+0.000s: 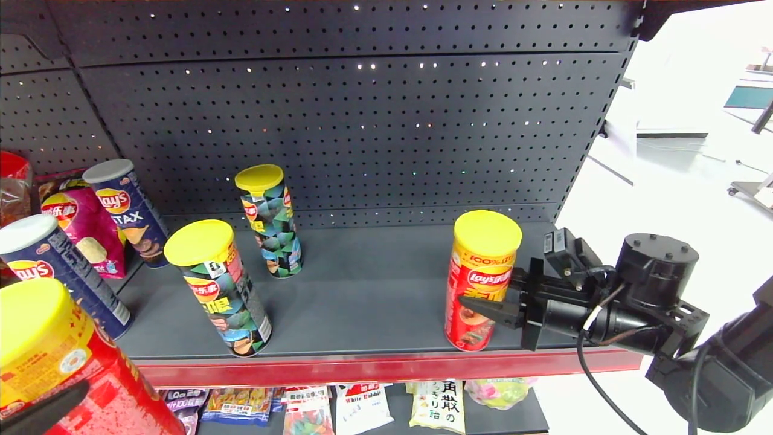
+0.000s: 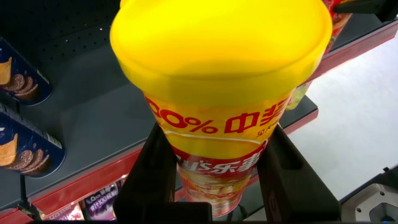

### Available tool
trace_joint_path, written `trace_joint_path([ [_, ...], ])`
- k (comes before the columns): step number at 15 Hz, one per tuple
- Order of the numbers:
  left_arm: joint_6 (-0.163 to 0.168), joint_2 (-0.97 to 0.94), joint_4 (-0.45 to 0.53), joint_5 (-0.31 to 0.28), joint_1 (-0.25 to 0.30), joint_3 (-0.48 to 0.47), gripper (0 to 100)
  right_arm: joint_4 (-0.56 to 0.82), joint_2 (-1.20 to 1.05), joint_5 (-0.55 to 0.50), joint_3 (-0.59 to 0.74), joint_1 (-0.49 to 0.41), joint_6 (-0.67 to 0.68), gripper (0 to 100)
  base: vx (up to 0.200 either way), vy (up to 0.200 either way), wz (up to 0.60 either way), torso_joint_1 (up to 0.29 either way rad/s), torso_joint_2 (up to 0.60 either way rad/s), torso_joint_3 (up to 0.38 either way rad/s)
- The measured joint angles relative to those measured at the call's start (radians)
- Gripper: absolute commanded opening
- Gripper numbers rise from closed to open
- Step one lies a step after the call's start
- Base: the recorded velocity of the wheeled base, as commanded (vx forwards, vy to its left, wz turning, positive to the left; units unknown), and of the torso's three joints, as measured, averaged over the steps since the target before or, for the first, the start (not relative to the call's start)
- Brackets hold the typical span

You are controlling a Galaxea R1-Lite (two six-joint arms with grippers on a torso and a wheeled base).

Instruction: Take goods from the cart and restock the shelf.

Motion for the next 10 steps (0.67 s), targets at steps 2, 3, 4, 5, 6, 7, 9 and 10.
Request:
trace_joint_path([
  [2, 0.0, 0.0, 0.0, 0.0, 0.0, 0.0, 0, -0.001, 0.001, -0.001, 0.006, -0.001, -0.001, 0, 0.0, 0.0, 0.0, 0.0, 0.0, 0.0],
  [3, 0.0, 0.0, 0.0, 0.0, 0.0, 0.0, 0, -0.001, 0.001, -0.002, 0.007, -0.001, -0.002, 0, 0.0, 0.0, 0.0, 0.0, 0.0, 0.0],
  [4, 0.0, 0.0, 0.0, 0.0, 0.0, 0.0, 0, -0.001, 0.002, -0.002, 0.008, -0.001, -0.002, 0, 0.0, 0.0, 0.0, 0.0, 0.0, 0.0],
  [5, 0.0, 0.0, 0.0, 0.0, 0.0, 0.001, 0, -0.001, 0.003, -0.002, 0.01, -0.001, -0.004, 0, 0.0, 0.0, 0.0, 0.0, 0.0, 0.0],
  [6, 0.0, 0.0, 0.0, 0.0, 0.0, 0.001, 0, 0.0, 0.003, -0.002, 0.013, -0.001, -0.005, 0, 0.0, 0.0, 0.0, 0.0, 0.0, 0.0],
  [7, 0.0, 0.0, 0.0, 0.0, 0.0, 0.001, 0, 0.0, 0.003, -0.001, 0.014, -0.001, -0.005, 0, 0.0, 0.0, 0.0, 0.0, 0.0, 0.0],
  [9, 0.0, 0.0, 0.0, 0.0, 0.0, 0.001, 0, 0.0, 0.004, -0.001, 0.016, -0.001, -0.005, 0, 0.0, 0.0, 0.0, 0.0, 0.0, 0.0],
  [10, 0.0, 0.0, 0.0, 0.0, 0.0, 0.001, 0, 0.0, 0.004, -0.001, 0.019, -0.001, -0.007, 0, 0.0, 0.0, 0.0, 0.0, 0.0, 0.0],
])
